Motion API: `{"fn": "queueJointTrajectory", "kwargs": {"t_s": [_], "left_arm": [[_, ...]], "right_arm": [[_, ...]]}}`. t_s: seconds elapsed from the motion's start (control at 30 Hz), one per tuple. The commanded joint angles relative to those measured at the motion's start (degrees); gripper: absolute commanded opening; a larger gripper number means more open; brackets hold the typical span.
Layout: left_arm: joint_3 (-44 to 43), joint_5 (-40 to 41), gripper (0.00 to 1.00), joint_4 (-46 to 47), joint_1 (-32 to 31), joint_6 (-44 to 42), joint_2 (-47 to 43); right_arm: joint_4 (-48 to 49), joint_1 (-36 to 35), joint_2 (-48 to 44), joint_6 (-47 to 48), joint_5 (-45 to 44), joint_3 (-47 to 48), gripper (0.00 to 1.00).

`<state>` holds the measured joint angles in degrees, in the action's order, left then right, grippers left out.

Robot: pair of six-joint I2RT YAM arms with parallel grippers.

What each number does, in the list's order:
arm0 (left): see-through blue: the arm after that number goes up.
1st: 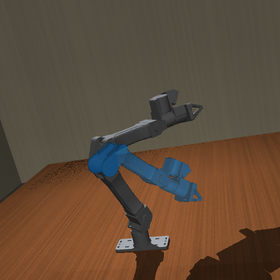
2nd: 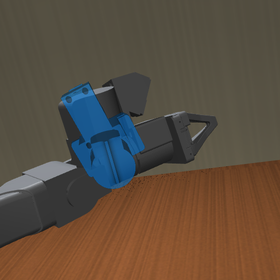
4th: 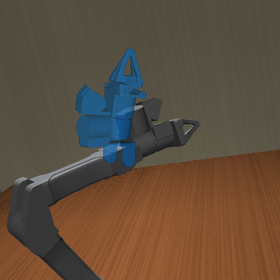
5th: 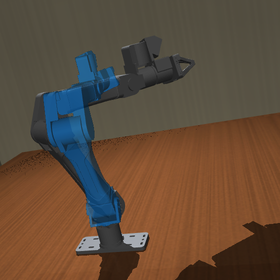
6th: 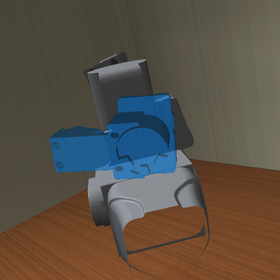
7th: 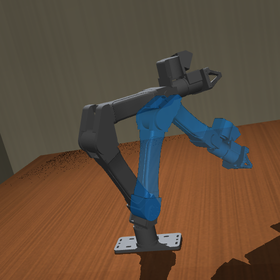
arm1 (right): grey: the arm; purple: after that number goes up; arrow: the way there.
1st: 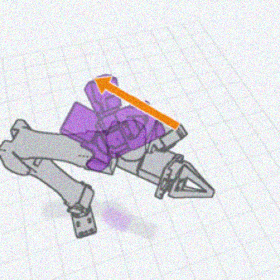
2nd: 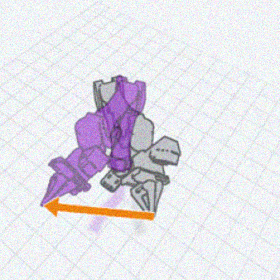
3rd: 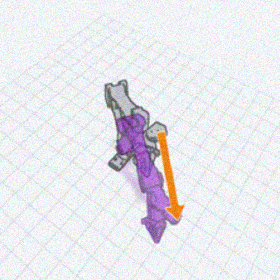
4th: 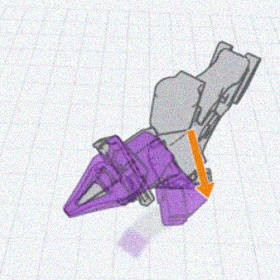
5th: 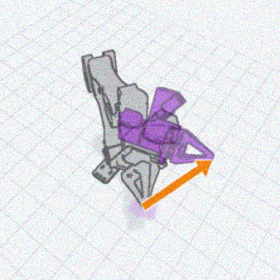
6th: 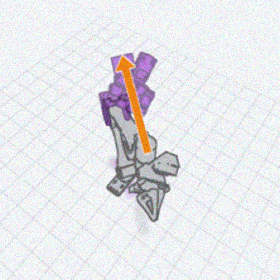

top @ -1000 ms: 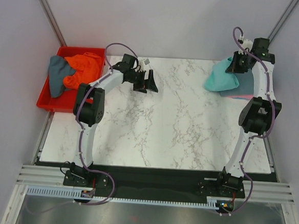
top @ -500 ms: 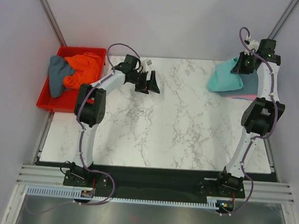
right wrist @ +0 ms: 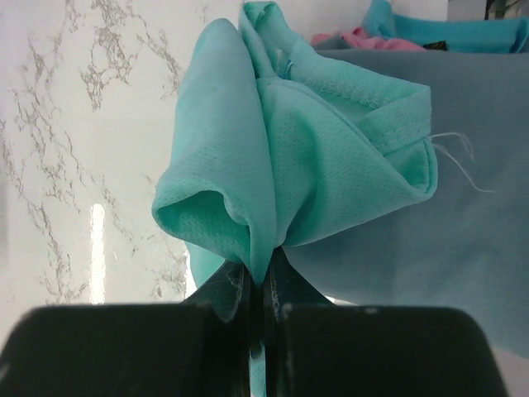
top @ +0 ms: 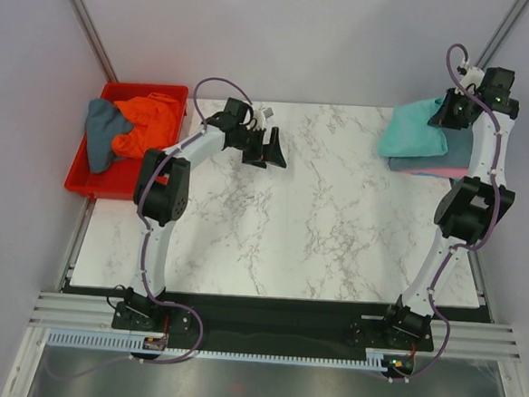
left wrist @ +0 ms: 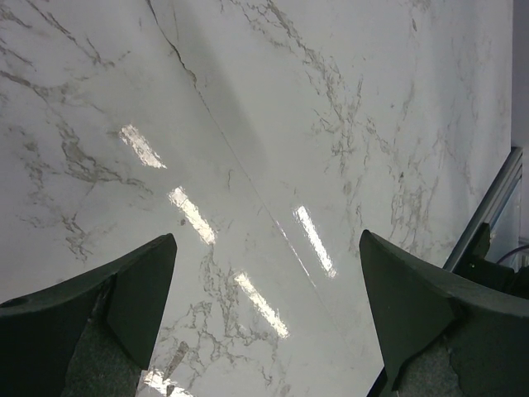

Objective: Fold and stack the t-shirts
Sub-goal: Neatly place the folded tshirt to the corner

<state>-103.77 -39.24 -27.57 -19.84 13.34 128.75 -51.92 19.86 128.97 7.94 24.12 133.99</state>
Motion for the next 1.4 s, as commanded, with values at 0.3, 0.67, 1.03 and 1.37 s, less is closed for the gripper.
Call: {"fn": "queueJointTrajectory", "kwargs": {"t_s": [0.3, 0.67, 1.03, 1.37], "left_arm": [[-1.79, 2.59, 0.99, -0.29, -2.14, -4.64, -0.52], [-1.27, 5.93, 0.99, -1.61, -4.60, -6.84, -1.13], [-1.18, 8.31, 0.99, -2.31, -6.18, -8.69, -1.66], [-1.18, 8.75, 0.99, -2.57, -6.97, -8.95, -1.22]], "right_arm": [[2.88, 2.99, 4.36, 0.67, -1.88, 6.28, 0.00], [5.25, 5.02, 9.55, 0.84, -7.76, 9.17, 0.00], [7.89, 5.37, 12.27, 0.67, -10.76, 11.90, 0.00], [11.92, 6.77, 6.83, 1.72, -6.71, 6.65, 0.00]]}}
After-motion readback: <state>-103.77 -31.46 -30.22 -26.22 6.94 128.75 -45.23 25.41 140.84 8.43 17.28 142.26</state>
